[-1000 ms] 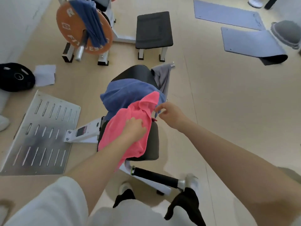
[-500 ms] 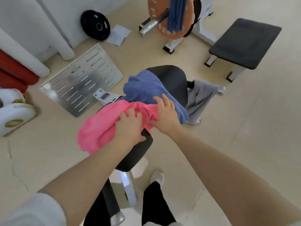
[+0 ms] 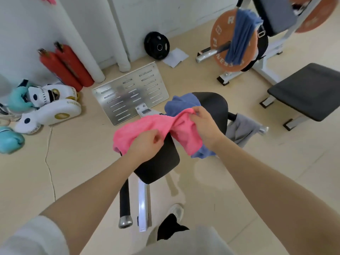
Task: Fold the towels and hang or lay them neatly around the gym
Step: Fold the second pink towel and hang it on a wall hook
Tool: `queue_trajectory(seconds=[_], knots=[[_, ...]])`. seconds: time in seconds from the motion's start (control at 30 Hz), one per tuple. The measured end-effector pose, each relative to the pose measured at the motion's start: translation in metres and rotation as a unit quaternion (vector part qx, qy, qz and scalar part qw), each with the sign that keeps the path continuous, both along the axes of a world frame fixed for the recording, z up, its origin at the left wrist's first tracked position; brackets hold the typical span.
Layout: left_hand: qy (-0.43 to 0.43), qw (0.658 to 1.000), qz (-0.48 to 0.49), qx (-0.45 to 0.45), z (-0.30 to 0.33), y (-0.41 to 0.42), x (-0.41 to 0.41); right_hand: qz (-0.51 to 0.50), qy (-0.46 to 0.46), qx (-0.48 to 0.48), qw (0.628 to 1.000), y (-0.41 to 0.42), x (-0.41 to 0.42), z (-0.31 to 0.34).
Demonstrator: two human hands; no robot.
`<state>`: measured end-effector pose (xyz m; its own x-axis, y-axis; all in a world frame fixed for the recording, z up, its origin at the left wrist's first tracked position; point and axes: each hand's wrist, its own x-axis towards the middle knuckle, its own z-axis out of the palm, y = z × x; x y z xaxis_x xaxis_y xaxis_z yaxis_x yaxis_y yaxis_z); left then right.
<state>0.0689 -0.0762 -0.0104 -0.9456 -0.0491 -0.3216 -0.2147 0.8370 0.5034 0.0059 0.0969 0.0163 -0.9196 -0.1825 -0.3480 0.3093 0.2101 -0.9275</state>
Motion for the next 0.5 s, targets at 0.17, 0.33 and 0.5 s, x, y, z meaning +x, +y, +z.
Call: queue_trajectory(seconds=[0.17, 0.33, 0.5], knots=[[-0.070, 0.923, 0.150, 0.347, 0.066, 0.010, 0.045, 0.022, -0.156, -0.302, 0.940, -0.022, 0.037, 0.048], [-0.142, 0.846, 0.151, 0.491, 0.095, -0.006, 0.100, 0.232, -0.188, -0.324, 0.898, -0.035, 0.110, 0.087], [-0.024, 0.795, 0.201, 0.571, 0.100, -0.011, 0.151, 0.455, -0.154, -0.120, 0.869, -0.064, 0.188, 0.072]])
